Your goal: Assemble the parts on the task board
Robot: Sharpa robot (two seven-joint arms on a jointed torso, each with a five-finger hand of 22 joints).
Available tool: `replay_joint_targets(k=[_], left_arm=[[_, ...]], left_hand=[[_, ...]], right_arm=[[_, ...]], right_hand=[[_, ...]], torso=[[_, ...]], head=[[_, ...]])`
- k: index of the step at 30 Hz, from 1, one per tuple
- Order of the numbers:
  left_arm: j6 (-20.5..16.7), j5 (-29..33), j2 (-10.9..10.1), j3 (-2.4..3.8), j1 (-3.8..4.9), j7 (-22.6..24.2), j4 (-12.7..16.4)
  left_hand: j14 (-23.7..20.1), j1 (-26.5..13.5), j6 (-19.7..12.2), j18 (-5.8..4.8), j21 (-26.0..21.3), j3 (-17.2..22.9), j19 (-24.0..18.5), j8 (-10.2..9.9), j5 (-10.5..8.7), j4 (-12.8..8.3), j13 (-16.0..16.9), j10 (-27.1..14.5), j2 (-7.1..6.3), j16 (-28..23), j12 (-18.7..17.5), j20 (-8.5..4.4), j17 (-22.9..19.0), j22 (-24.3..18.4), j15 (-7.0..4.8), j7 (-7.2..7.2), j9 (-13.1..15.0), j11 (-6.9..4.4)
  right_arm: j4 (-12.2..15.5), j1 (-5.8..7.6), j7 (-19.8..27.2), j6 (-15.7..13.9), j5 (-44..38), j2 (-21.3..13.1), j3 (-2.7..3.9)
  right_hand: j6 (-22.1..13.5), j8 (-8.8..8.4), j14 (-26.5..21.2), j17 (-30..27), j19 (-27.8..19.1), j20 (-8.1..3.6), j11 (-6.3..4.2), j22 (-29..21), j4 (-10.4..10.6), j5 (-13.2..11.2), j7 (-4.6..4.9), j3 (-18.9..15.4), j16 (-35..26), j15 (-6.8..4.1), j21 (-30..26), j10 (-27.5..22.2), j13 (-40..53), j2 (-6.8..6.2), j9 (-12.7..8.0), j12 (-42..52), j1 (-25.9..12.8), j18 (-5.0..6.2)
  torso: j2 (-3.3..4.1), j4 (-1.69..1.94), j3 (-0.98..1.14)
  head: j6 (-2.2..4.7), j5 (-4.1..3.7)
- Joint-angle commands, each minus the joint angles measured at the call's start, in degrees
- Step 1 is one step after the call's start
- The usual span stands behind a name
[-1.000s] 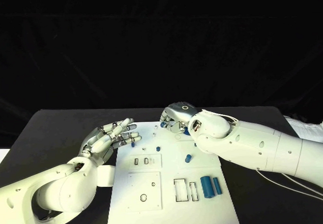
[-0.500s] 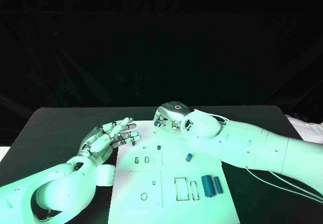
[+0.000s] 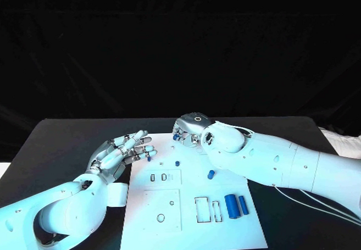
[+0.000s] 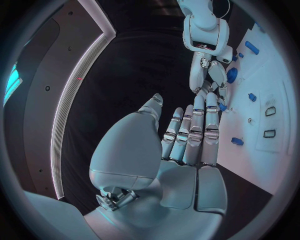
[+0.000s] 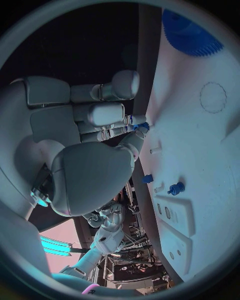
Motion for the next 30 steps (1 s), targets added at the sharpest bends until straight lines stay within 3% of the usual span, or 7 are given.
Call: replay_joint_targets(k=[1,23,26,30], left_arm=[[0.89,0.07,0.02,0.08,0.1,0.17,0.08],[0.96,0.07,0.09,0.08,0.12,-0.01,0.12],[0.96,0.07,0.09,0.08,0.13,-0.07,0.08],[1.04,0.07,0.1,0.08,0.13,-0.22,0.02]], left_hand=[[-0.35,0.09,0.45,0.49,-0.35,0.03,0.48,-0.22,-0.21,-0.36,-0.02,0.34,0.63,-0.19,-0.26,0.03,0.05,-0.09,0.13,0.36,-0.03,0.1],[-0.39,0.1,0.45,0.48,-0.41,0.02,0.48,-0.24,-0.21,-0.44,-0.02,0.33,0.65,-0.26,-0.29,0.04,0.07,-0.12,0.14,0.36,-0.04,0.11],[-0.4,0.11,0.45,0.48,-0.42,0.02,0.48,-0.24,-0.21,-0.45,-0.02,0.33,0.65,-0.27,-0.29,0.04,0.08,-0.12,0.14,0.36,-0.04,0.11],[-0.49,0.24,0.44,0.48,-0.55,0.09,0.48,-0.29,-0.19,-0.7,-0.03,0.28,0.75,-0.43,-0.38,0.06,0.12,-0.19,0.17,0.36,-0.05,0.13]], right_arm=[[0.1,-0.08,-2.15,1.48,-2.47,-0.14,-0.05],[-1.08,-0.07,-3.23,2.34,-2.81,1.74,-0.19],[-1.21,-0.06,-3.72,2.4,-2.67,1.7,-0.21],[-0.97,-0.07,-5.36,0.93,-2.55,1.45,-0.24]], right_hand=[[0.27,0.4,1.78,0.05,-0.29,0.18,0.1,0.05,0.04,-0.24,0.17,0.24,0.4,0.01,0.37,-0.29,-0.07,0.08,0.88,-0.2,-0.45,-0.63],[-0.4,-0.21,1.73,0.73,-0.81,0.36,0.29,0.43,1.32,-0.8,0.32,-0.14,1.21,0.18,0.95,-1.04,-0.13,-1.16,0.95,-0.31,-2.18,-0.59],[-3.68,-0.51,1.71,1.2,-1.61,0.82,1.16,-0.34,2.01,-0.92,1.43,-0.32,1.73,1.01,0.56,-4.14,-0.31,-2.57,0.24,-0.35,-3.02,-0.49],[-12.02,-0.51,0.14,-3.33,-4.83,1.96,2.87,-5.7,2.73,-1.26,2.89,-1.74,-1.11,2.25,-2.93,-10.58,-0.32,-5.08,-1.21,-0.36,-3.72,0.39]], torso=[[0.09,-0.01,-0.01],[0.16,0.21,-0.13],[0.19,0.22,-0.12],[0.2,0.21,-0.11]], head=[[0.0,0.0],[0.09,-0.43],[0.16,-0.39],[0.24,-0.47]])
